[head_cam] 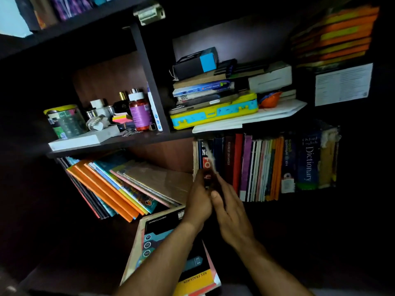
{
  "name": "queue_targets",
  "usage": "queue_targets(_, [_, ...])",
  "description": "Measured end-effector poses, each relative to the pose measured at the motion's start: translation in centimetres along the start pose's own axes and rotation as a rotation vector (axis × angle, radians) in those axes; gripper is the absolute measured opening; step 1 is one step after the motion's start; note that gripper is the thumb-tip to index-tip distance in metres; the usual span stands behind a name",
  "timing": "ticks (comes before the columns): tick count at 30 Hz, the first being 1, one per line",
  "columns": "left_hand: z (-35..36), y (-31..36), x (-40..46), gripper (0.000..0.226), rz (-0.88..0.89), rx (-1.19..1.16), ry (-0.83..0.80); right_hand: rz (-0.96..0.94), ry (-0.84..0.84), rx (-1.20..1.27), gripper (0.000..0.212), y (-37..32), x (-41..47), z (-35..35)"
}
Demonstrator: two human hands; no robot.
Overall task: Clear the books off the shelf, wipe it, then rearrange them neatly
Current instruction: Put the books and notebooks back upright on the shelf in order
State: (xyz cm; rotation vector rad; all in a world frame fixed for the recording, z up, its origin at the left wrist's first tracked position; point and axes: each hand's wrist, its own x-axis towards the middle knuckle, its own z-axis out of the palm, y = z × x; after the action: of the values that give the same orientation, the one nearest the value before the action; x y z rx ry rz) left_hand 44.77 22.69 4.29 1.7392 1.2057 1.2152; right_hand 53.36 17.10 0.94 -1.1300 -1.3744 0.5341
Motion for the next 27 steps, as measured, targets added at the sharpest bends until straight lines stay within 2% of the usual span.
queue_targets(1, [-0.3,0.3,0.6,0.026,0.108,0.182,0.068,0.023,0.055,-0.013,0.059,-0.1,-0.1,-0.1])
queue_targets(3, [-0.9,0.7,1.9,0.052,0.312,0.550,0.318,0.077,0.144,-0.038,0.053,-0.3,-0.3,-0.4])
queue_targets(4, [-1.1,0.5,2.6,0.070,0.343,0.604,0.399,0.097,0.177,-0.047,0.052,-0.5,-0.4,-0.5])
queue_targets(5, [-1.2,0.0,3.5,0.088,0.305,0.575,0.385,0.097,0.213,-0.051,0.052,-0.5,-0.5,-0.5])
queue_targets(7, [-0.8,-1.5,4.7,0.116,0.181,0.368,0.239,0.082,0.268,-0.056,0.053,-0.4,-0.5,-0.6])
queue_targets(9, [-0.3,-3.3,5.5,0.128,0.086,0.222,0.179,0.088,0.269,-0.087,0.054,-0.4,-0.3,-0.6])
queue_targets(11, [0.3,-4.5,5.8,0.127,0.027,0.126,0.152,0.115,0.249,-0.098,0.054,-0.3,-0.2,-0.6])
queue_targets(15, [0.2,-5.8,6.4,0.100,0.062,0.028,0.137,0.055,0.305,-0.134,0.054,-0.3,-0.1,-0.1])
queue_targets(20, [-0.7,-6.4,6.5,0.070,-0.012,-0.178,0.142,0.027,0.298,-0.152,0.055,-0.3,-0.3,0.0])
queue_targets(23, [-0.7,-6.6,6.5,0.071,-0.019,-0.192,0.128,0.006,0.251,-0.232,0.059,-0.4,-0.3,0.2])
queue_targets(27, [-0.7,-6.4,6.4,0.075,-0.033,-0.220,0.116,0.067,0.141,-0.261,0.064,-0.1,0.2,0.4])
